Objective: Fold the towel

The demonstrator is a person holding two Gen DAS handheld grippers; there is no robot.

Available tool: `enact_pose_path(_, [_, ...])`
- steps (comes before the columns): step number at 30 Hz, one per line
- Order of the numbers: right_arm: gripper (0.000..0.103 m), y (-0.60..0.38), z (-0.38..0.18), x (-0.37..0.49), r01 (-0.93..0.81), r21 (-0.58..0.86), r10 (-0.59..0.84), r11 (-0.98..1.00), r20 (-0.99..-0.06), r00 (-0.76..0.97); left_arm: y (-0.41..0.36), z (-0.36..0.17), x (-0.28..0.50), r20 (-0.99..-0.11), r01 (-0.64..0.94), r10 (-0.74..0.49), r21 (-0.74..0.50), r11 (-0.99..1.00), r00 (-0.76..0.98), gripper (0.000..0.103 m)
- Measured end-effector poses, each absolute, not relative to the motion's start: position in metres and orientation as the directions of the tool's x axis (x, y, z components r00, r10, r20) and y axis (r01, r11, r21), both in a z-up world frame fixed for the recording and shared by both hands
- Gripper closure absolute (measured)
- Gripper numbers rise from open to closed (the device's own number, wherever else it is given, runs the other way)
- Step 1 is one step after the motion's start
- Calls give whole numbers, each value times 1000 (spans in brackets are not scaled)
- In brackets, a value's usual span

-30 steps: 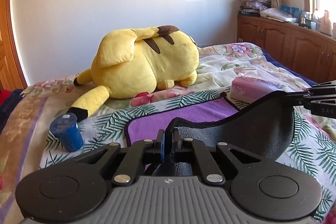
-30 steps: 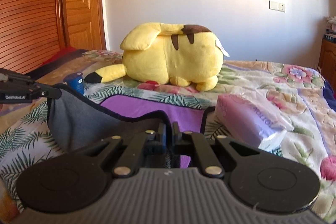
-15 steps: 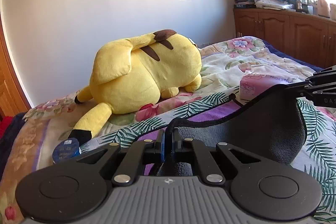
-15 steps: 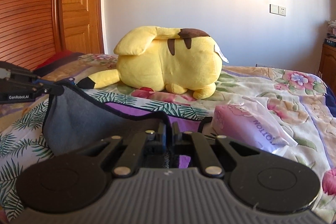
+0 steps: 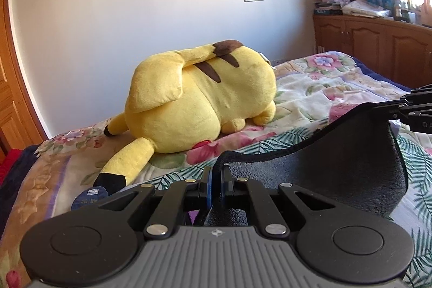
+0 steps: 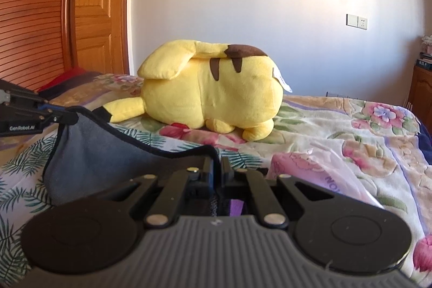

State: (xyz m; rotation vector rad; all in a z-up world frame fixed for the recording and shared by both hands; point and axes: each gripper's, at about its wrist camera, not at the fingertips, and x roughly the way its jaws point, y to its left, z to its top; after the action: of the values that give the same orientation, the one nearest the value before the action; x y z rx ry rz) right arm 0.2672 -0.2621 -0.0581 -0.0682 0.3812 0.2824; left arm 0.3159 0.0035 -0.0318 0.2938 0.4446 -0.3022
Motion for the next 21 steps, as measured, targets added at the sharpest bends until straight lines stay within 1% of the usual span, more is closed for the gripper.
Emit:
enact_pose_path(6, [97, -264, -61, 282, -271, -22, 244, 962, -368, 897, -4, -38, 328, -449, 343, -212, 235, 909, 868, 96])
enact_pose_path(9, [97, -265, -65, 290, -262, -25, 234, 965, -373, 898, -6, -39, 336, -459, 339, -205, 232, 912, 865, 96])
enact_pose_path(14, [97, -268, -70, 302, -251, -20, 225, 968, -376, 899, -10, -41, 347, -460, 337, -188, 267, 903, 868, 96])
enact_pose_path(21, [97, -267, -76, 320, -246, -28, 218, 969, -374, 901, -4, -46, 368, -460, 300, -160, 251, 920, 874, 96])
